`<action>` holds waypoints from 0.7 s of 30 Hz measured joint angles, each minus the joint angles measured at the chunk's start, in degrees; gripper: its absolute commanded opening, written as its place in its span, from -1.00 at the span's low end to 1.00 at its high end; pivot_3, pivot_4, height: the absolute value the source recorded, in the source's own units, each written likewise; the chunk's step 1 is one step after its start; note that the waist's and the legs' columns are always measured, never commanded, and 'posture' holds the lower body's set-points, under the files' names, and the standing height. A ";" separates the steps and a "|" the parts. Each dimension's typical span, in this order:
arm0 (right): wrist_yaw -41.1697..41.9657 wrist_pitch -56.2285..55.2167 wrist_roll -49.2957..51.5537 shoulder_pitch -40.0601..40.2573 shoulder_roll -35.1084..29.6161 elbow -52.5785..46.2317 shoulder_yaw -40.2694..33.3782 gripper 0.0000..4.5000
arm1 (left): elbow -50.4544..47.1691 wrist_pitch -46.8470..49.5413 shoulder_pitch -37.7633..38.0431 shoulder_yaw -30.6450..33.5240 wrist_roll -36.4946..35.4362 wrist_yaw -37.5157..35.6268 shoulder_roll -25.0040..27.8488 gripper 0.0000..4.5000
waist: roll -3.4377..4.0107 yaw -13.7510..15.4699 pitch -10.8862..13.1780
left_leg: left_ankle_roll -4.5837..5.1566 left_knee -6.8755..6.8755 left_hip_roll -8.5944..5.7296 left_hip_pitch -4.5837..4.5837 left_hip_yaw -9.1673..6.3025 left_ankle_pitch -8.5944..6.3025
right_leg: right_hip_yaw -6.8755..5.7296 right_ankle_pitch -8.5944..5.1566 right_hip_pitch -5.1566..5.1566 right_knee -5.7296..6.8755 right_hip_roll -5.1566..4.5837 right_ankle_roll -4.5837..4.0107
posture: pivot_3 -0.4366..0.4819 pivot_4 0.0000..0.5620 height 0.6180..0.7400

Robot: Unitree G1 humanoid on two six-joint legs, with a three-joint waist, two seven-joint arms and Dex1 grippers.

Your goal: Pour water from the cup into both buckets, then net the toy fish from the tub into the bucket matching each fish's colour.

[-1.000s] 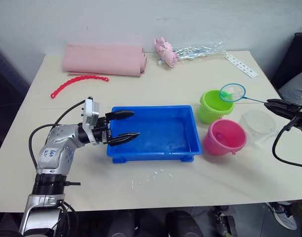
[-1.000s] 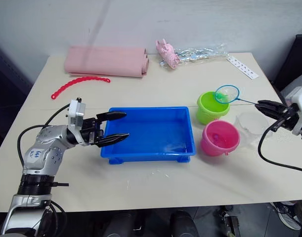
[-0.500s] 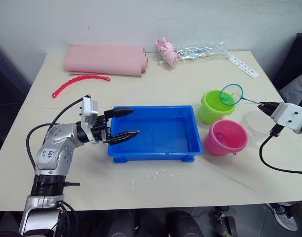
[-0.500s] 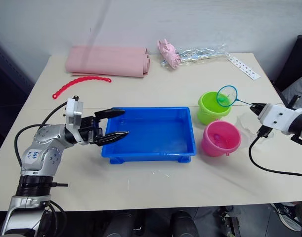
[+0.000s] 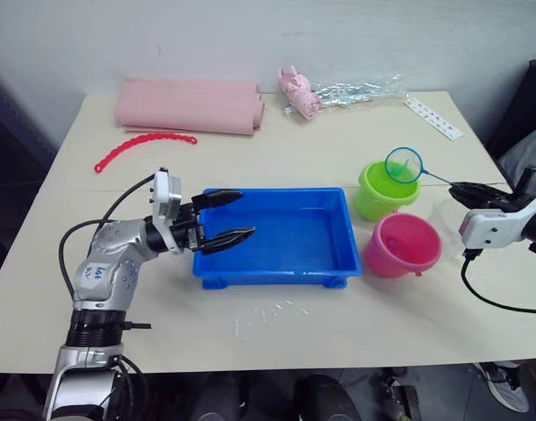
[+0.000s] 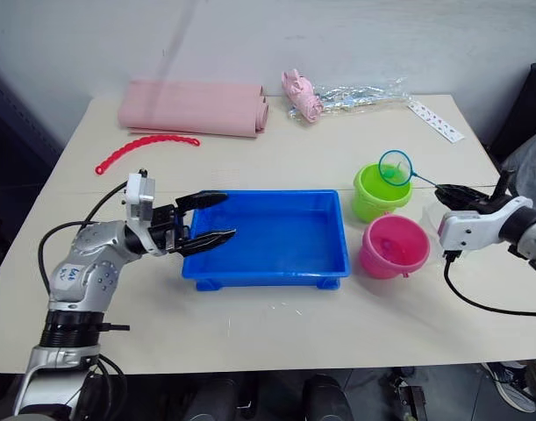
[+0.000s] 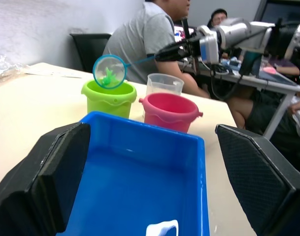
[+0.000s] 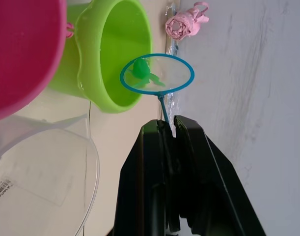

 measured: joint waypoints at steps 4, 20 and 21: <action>-6.56 0.50 -5.49 3.22 -0.57 -2.97 -0.04 -1.00 | -0.27 -0.13 0.02 -0.46 0.12 -0.28 0.17 0.99 | 0.01 -0.09 0.00 | -0.02 -0.04 0.01 0.01 0.01 0.01 | 0.02 0.00 -0.01 0.01 0.01 0.00 | -0.05 -0.47 1.00; -23.67 1.62 -15.88 9.19 -6.46 -9.26 -0.60 -1.00 | 2.56 -2.06 -2.17 -1.00 0.85 -1.10 0.19 0.99 | 0.02 -0.06 -0.01 | -0.05 -0.09 0.01 0.02 0.01 0.03 | 0.04 0.00 -0.02 0.00 0.02 0.00 | -0.05 -0.47 1.00; -23.64 1.63 -14.81 9.28 -6.46 -9.39 -0.70 -1.00 | 2.58 -2.14 -2.17 -1.08 0.86 -1.16 0.13 0.99 | 0.02 -0.06 -0.01 | -0.05 -0.09 0.01 0.02 0.03 0.03 | 0.05 0.00 -0.02 0.00 0.02 0.00 | -0.05 -0.47 1.00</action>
